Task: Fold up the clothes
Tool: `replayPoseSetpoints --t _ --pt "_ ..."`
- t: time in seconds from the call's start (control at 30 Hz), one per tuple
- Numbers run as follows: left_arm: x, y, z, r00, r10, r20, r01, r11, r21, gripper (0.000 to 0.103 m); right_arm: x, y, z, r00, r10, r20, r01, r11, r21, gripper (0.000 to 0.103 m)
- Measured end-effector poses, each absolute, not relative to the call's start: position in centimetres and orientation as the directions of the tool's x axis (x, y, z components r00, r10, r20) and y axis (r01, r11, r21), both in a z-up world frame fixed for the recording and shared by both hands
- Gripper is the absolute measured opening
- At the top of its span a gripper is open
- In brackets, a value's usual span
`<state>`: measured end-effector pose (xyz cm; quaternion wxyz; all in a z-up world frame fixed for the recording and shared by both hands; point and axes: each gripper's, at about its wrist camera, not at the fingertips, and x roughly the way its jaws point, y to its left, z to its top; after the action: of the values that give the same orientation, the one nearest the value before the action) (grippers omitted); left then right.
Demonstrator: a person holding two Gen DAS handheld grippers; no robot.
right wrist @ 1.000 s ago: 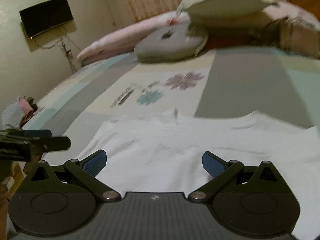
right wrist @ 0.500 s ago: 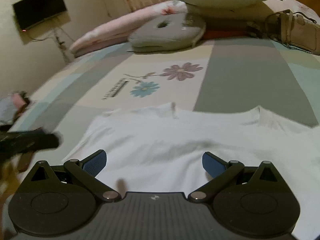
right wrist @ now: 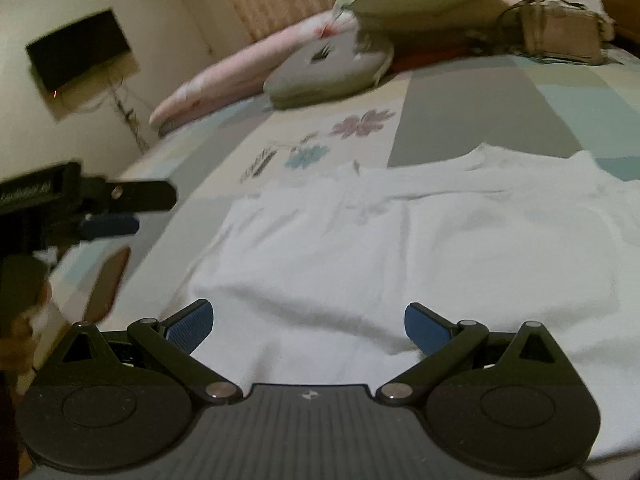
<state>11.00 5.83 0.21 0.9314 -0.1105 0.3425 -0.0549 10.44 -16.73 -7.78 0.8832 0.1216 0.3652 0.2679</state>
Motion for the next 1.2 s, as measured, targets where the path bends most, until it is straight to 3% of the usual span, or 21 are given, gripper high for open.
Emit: replayPoseSetpoints --t 0.23,0.43,0.63,1.2 --pt "10.0 5.4 1.9 0.754 -0.23 -0.615 0.065 0.958 -0.278 0.101 8.0 -18.1 -6.6 0.602 0.589 -0.539 -0.383 0.805 0.453 0.103" --pt "11.3 6.8 1.8 0.742 -0.285 -0.607 0.097 0.941 -0.323 0.101 8.0 -17.2 -6.6 0.594 0.57 -0.567 -0.385 0.821 0.421 0.103" --pt "14.0 11.1 -0.6 0.698 -0.385 -0.603 0.073 0.877 -0.475 0.101 9.3 -16.0 -7.1 0.584 0.54 -0.606 -0.37 0.842 0.394 0.103" --pt "19.4 15.4 -7.8 0.556 -0.482 -0.677 0.027 0.825 -0.564 0.1 12.9 -12.5 -10.5 0.572 0.493 -0.655 -0.364 0.869 0.336 0.103"
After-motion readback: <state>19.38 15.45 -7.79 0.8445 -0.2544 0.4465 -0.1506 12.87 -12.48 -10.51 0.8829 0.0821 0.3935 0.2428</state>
